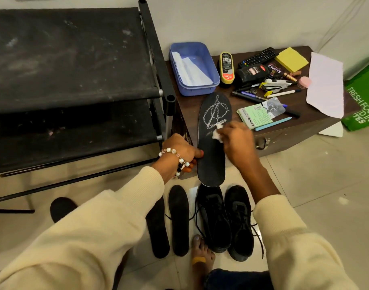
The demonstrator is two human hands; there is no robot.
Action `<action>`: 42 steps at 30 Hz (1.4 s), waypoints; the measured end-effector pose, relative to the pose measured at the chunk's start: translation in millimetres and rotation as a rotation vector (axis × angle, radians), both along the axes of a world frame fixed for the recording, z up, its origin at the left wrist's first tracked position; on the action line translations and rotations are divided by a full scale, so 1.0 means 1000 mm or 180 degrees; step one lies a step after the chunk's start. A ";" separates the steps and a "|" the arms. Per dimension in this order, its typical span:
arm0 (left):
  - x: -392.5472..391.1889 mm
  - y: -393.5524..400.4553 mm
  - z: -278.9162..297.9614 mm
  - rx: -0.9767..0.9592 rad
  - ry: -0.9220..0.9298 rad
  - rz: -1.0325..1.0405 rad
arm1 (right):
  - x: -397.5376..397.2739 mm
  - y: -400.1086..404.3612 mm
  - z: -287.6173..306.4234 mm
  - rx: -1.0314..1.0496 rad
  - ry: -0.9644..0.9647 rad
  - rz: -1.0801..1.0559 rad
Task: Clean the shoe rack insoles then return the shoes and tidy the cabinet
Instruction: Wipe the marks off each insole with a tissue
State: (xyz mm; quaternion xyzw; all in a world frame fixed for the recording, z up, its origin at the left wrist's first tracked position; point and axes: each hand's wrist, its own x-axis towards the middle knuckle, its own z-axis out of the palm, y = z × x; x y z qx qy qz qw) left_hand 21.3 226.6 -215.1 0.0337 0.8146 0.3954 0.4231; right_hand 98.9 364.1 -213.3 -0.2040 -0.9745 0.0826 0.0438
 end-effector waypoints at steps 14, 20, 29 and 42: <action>0.000 0.001 0.003 0.0004 -0.0039 0.0052 | -0.011 0.001 -0.009 0.0220 -0.0029 -0.0048; -0.002 0.004 0.000 -0.0041 0.0009 0.0077 | -0.015 -0.020 -0.015 -0.0036 0.0168 -0.0081; 0.001 0.001 0.006 -0.0056 -0.0063 0.0011 | -0.008 0.003 -0.009 -0.0226 0.0233 -0.0037; -0.002 0.001 0.007 -0.0093 -0.0055 0.0129 | -0.012 -0.032 0.009 -0.0184 -0.0269 0.1174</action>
